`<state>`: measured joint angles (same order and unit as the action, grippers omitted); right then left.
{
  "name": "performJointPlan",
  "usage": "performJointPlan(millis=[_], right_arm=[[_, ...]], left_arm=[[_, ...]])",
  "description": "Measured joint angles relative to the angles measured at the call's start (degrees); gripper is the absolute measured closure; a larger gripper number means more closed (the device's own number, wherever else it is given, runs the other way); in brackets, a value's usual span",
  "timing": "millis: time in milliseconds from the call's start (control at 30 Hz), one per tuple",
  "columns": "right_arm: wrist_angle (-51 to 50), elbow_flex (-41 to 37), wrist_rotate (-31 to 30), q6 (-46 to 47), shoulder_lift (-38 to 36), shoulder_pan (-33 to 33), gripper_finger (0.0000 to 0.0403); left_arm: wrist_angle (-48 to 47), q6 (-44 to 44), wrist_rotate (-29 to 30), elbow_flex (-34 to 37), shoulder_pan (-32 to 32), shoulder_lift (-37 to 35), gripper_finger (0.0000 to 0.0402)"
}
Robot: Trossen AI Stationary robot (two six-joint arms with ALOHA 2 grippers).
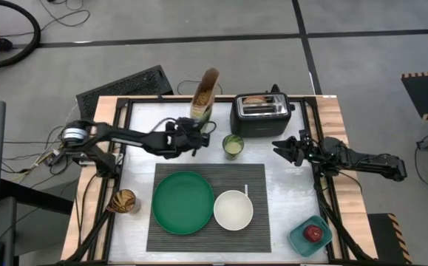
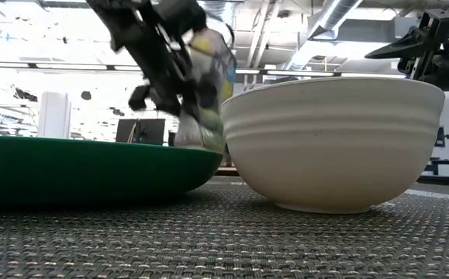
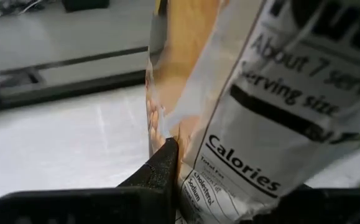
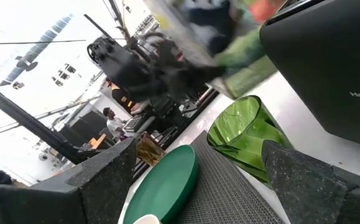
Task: Arrange a breakfast setting
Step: Pour the cereal into the white bowl
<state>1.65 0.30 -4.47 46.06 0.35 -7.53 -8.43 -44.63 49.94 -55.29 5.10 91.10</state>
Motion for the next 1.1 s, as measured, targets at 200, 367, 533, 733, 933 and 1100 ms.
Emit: performJointPlan(millis=[200, 367, 533, 733, 933, 1100], right_arm=[[0.0, 0.0, 0.0, 0.0, 0.0, 0.0, 0.0029], [0.0, 0.0, 0.0, 0.0, 0.0, 0.0, 0.0029], [0.0, 0.0, 0.0, 0.0, 0.0, 0.0, 0.0029], [0.0, 0.0, 0.0, 0.0, 0.0, 0.0, 0.0029], [0.0, 0.0, 0.0, 0.0, 0.0, 0.0, 0.0029], [0.0, 0.0, 0.0, 0.0, 0.0, 0.0, 0.0029]], left_arm=[[-9.6, 9.6, -14.9, 0.0, -2.8, -16.9, 0.0326], [-21.6, 10.3, -21.3, 0.0, -6.8, -31.1, 0.0326], [-26.5, 10.2, -26.0, -0.1, -12.2, -39.6, 0.0326], [-29.1, 8.4, -34.2, -2.8, -15.7, -38.3, 0.0326], [-47.2, 13.5, -36.5, -18.2, -18.3, -27.5, 0.0326], [-65.4, 19.4, -30.0, -31.8, -21.0, -16.3, 0.0326]])
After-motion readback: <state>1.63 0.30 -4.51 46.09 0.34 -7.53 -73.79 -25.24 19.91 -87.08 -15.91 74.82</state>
